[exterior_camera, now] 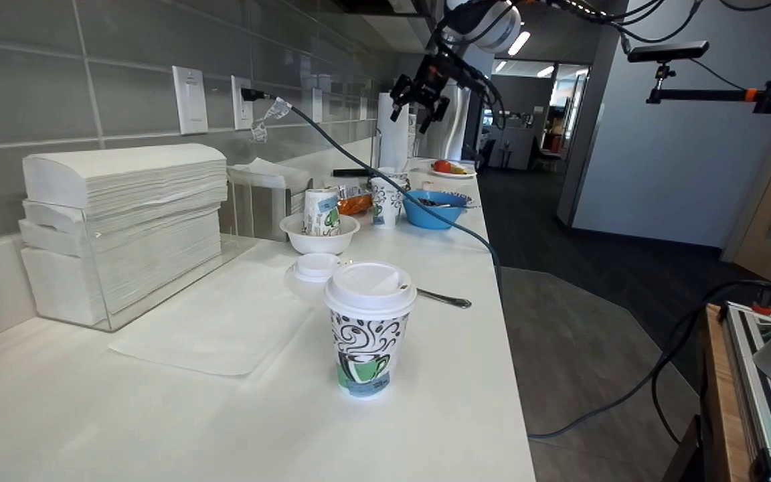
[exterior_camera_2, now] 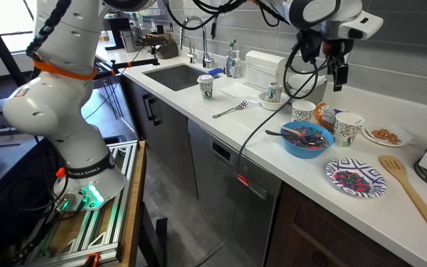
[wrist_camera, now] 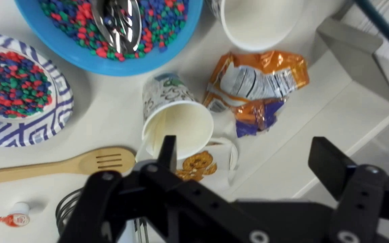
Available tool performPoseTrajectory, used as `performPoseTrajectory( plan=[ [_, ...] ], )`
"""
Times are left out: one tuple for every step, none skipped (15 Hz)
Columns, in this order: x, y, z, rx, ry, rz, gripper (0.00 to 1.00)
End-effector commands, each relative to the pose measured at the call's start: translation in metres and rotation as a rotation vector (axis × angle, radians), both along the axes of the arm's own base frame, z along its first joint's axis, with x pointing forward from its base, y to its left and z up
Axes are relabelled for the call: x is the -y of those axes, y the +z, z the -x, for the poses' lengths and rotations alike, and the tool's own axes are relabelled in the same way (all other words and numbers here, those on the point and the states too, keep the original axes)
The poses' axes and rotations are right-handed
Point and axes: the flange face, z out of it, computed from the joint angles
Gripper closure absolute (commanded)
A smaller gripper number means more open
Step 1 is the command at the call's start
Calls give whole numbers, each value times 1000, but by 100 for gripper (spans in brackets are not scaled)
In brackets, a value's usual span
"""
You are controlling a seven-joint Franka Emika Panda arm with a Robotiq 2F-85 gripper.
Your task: Move the spoon and fork to the first right cup
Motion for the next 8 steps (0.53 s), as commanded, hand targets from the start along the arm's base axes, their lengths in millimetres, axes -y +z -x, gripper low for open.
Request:
performPoseTrajectory(
  plan=[
    [14,4,37,-153,132,13,0],
    [20,4,43,-193,169,36,0],
    [27,4,50,-243,197,43,0],
    [18,6,31,-174,140,25,0],
    [24,7,37,-204,161,28,0],
    [28,7,40,-215,170,31,0],
    [29,8,41,-217,176,34,0],
    [29,7,41,-218,178,35,0]
  ],
)
